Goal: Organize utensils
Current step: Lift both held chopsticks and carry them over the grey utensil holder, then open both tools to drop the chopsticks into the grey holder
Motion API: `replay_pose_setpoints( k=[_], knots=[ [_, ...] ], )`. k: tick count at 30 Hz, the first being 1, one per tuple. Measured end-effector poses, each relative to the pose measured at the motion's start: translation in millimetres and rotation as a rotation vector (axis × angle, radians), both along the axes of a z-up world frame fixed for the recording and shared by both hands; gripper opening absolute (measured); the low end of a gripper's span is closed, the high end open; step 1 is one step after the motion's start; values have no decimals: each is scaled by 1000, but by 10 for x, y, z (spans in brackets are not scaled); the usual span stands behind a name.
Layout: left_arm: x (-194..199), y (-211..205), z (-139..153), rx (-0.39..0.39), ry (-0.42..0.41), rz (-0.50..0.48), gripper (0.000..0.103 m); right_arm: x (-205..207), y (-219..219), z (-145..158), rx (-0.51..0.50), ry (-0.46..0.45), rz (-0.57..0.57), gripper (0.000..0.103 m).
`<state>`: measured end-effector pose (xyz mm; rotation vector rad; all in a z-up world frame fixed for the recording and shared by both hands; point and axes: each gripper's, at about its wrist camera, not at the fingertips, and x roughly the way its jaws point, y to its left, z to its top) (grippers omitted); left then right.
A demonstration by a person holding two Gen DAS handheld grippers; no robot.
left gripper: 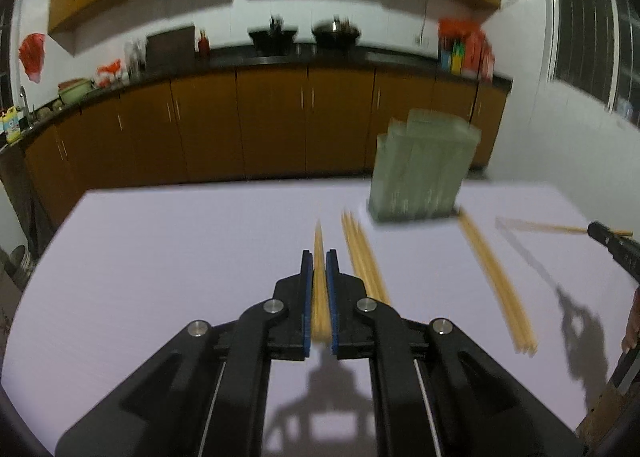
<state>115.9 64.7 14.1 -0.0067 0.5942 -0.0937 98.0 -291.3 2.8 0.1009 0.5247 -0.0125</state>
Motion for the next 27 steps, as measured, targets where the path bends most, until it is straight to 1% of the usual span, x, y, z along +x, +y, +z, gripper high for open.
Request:
replay_pose_setpoints(
  k=[3, 5, 13, 15, 17, 18, 19, 21, 22, 23, 25, 27],
  knots=[
    [36, 55, 242, -31, -54, 10, 8, 23, -25, 208, 5, -54, 7, 8],
    [75, 76, 343, -41, -75, 11, 8, 54, -28, 298, 7, -75, 8, 8],
    [248, 48, 722, -31, -148, 8, 7, 217, 30, 572, 4, -135, 11, 8],
    [285, 37, 839, -33, -169, 4, 7, 243, 61, 743, -2, -175, 20, 8],
    [339, 2, 1073, -41, -211, -5, 7, 214, 52, 920, 2, -222, 32, 8],
    [353, -13, 1173, -47, -229, -10, 7, 223, 73, 1063, 12, -261, 40, 8],
    [369, -46, 1330, -59, -265, -16, 7, 223, 86, 1148, 20, -287, 46, 8],
    [373, -115, 1552, -77, -322, -32, 7, 237, 140, 1382, 51, -361, 64, 8],
    [389, -190, 1693, -86, -359, -43, 7, 246, 161, 1447, 62, -385, 72, 8],
    [407, -249, 1775, -90, -379, -56, 7, 274, 199, 1513, 74, -406, 82, 8],
    [467, -391, 1888, -101, -392, -90, 7, 358, 265, 1554, 87, -417, 107, 8],
    [557, -554, 1911, -100, -388, -119, 7, 483, 358, 1514, 98, -395, 142, 8]
  ],
)
